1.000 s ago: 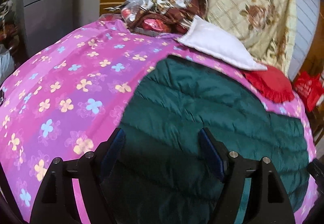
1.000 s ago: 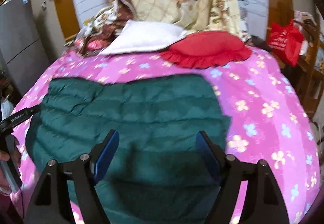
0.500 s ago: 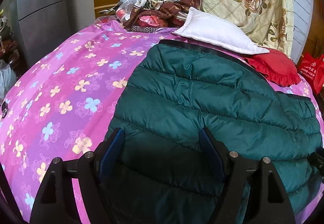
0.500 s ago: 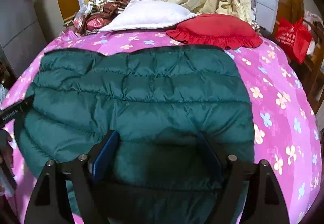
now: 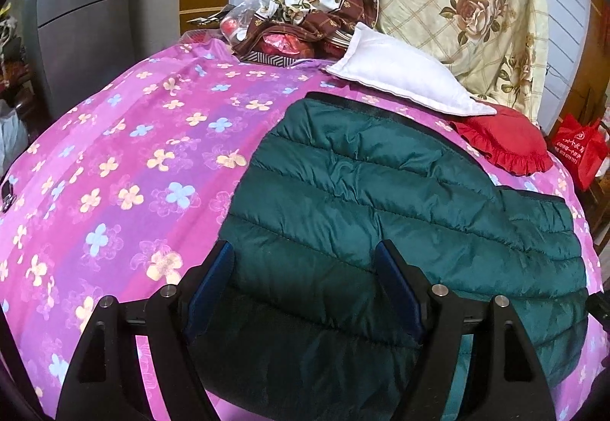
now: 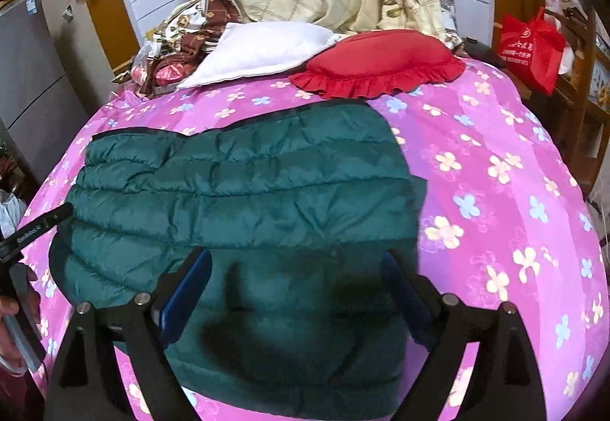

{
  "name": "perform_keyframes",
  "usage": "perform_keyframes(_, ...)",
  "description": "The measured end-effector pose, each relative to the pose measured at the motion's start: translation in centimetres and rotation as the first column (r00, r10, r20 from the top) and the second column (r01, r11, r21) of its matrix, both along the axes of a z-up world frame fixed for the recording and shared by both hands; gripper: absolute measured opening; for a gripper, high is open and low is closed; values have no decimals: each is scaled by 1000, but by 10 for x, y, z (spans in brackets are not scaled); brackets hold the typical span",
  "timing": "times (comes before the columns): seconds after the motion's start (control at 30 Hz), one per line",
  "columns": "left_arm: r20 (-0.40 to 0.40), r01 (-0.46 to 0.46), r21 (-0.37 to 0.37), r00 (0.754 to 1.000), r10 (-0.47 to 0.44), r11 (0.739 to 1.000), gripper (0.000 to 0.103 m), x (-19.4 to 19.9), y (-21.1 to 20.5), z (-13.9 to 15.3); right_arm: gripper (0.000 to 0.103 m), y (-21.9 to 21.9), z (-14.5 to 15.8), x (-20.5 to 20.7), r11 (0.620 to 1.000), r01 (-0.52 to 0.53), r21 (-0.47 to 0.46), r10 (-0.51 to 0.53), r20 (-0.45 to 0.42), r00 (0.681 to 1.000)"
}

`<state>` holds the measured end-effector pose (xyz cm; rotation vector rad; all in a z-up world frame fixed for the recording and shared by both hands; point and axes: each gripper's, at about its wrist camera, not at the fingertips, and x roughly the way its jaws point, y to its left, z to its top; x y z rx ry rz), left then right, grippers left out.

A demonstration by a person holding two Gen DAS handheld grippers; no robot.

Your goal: Fold large clothes

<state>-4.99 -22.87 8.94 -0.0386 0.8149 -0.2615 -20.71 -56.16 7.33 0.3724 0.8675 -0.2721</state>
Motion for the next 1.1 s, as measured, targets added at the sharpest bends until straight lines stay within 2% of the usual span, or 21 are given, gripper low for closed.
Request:
perform_keyframes(0.27,-17,-22,-13,1000,22,1000,56,8,10,-1,94,-22,-8,-10,998,60,35,-59,-11,998)
perform_keyframes(0.43,-30,-4,-24,1000,3,1000,56,12,14,-5,94,-32,-13,-11,996,80,43,-80,-15,997)
perform_keyframes(0.73,-80,17,-82,997,-24,996,56,24,21,-18,103,-46,-35,-9,991,104,84,-100,-51,994)
perform_keyframes(0.87,-92,36,-106,995,-46,994,57,31,24,-22,103,-55,-44,-7,986,117,123,-112,-46,993)
perform_keyframes(0.93,-102,35,-129,994,-48,991,62,36,27,-25,103,-61,-52,-5,980,123,156,-117,-49,992)
perform_keyframes(1.1,-143,53,-192,986,-81,980,67,48,34,-36,103,-74,-70,0,954,124,272,-118,-40,992)
